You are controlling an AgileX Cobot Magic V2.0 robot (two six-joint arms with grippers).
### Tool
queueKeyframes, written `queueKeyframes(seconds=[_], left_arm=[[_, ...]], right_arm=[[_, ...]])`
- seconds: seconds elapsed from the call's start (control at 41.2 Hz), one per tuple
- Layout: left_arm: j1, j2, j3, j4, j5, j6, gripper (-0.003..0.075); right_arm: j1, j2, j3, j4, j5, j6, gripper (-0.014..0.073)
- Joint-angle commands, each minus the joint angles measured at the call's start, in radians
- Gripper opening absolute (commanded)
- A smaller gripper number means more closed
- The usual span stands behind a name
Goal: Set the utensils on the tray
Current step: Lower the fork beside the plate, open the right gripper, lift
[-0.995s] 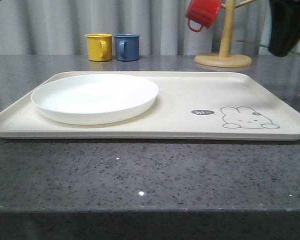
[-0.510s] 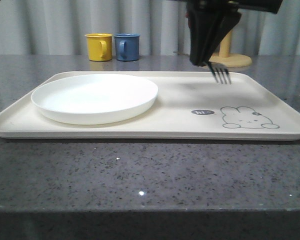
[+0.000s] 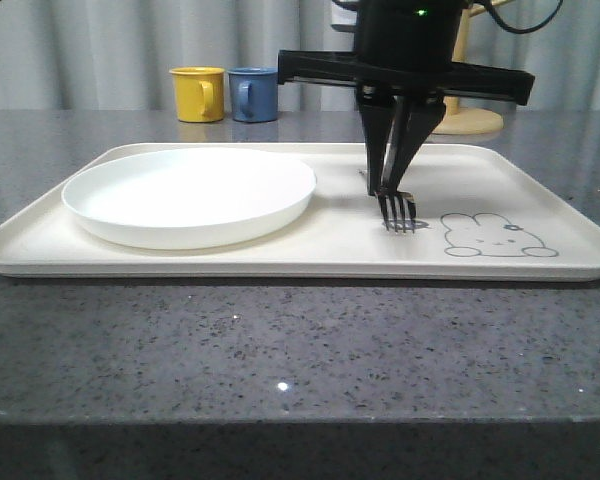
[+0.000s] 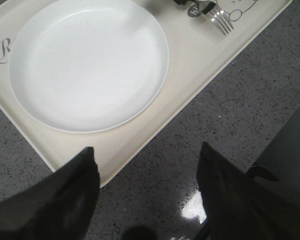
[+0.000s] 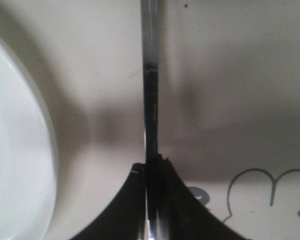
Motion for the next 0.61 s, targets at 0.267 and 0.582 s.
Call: queueKeyframes(seconds=[0.267, 0.582], left_arm=[[0.001, -0.008, -0.026, -0.015, -0.056, -0.012, 0.0421], [0.001, -0.008, -0.026, -0.015, -0.056, -0.012, 0.0421]], right_arm=[[0.001, -0.030, -0.035, 0.000, -0.016, 0.002, 0.0106], [0.001, -0.053, -0.035, -0.009, -0.014, -0.031, 0.0299]])
